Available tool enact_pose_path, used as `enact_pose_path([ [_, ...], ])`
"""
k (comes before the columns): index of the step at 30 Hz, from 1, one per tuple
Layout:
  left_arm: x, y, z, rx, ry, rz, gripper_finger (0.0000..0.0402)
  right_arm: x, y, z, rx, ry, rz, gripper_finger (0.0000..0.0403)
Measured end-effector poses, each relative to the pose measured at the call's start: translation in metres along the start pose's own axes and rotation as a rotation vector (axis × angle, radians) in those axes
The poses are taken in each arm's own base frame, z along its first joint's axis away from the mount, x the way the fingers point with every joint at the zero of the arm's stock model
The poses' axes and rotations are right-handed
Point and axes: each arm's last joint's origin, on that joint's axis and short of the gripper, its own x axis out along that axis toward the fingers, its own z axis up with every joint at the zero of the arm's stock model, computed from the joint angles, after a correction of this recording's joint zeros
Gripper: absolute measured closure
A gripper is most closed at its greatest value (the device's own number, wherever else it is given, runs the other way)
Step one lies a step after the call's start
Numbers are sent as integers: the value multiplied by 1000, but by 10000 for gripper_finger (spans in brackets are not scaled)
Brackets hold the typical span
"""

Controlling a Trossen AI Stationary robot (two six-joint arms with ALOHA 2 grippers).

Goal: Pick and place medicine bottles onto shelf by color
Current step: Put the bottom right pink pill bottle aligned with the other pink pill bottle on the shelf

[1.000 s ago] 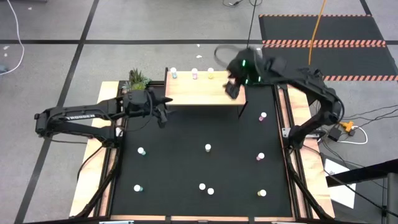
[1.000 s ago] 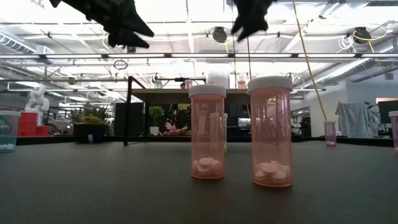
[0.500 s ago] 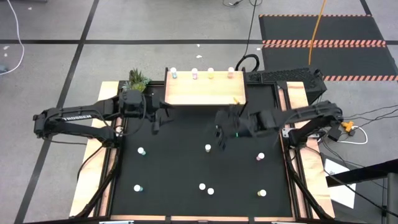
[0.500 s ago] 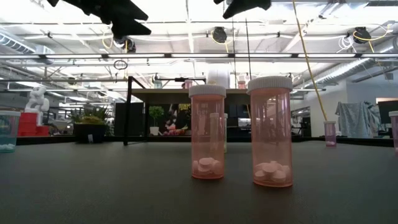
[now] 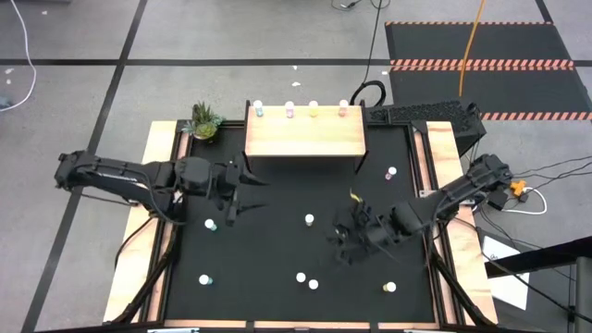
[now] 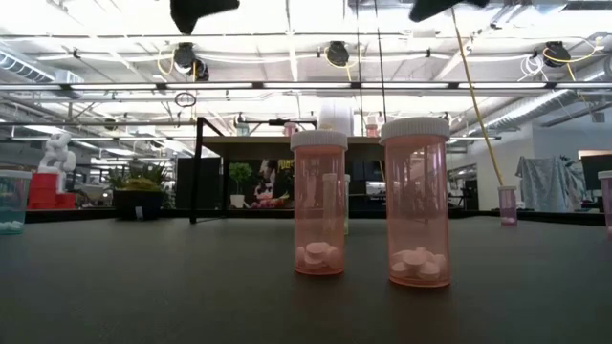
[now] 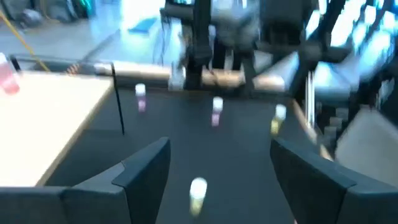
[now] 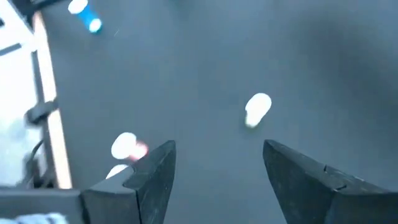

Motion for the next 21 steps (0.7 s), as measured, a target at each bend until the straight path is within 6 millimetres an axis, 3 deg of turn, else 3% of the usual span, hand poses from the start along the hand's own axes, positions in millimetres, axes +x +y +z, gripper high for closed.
enact_pose_path([
  [7, 25, -36, 1, 15, -152, 21, 128, -26, 22, -48, -42, 161, 53, 167],
  [15, 35, -92, 5, -32, -234, 134, 129, -56, 34, -95, -131, 296, 72, 167],
  [18, 40, -113, 6, -10, -226, 145, 129, -62, 39, -105, -217, 259, 102, 167],
  [21, 48, -129, 5, 11, -205, 168, 129, -54, 44, -111, -362, 167, 156, 167],
])
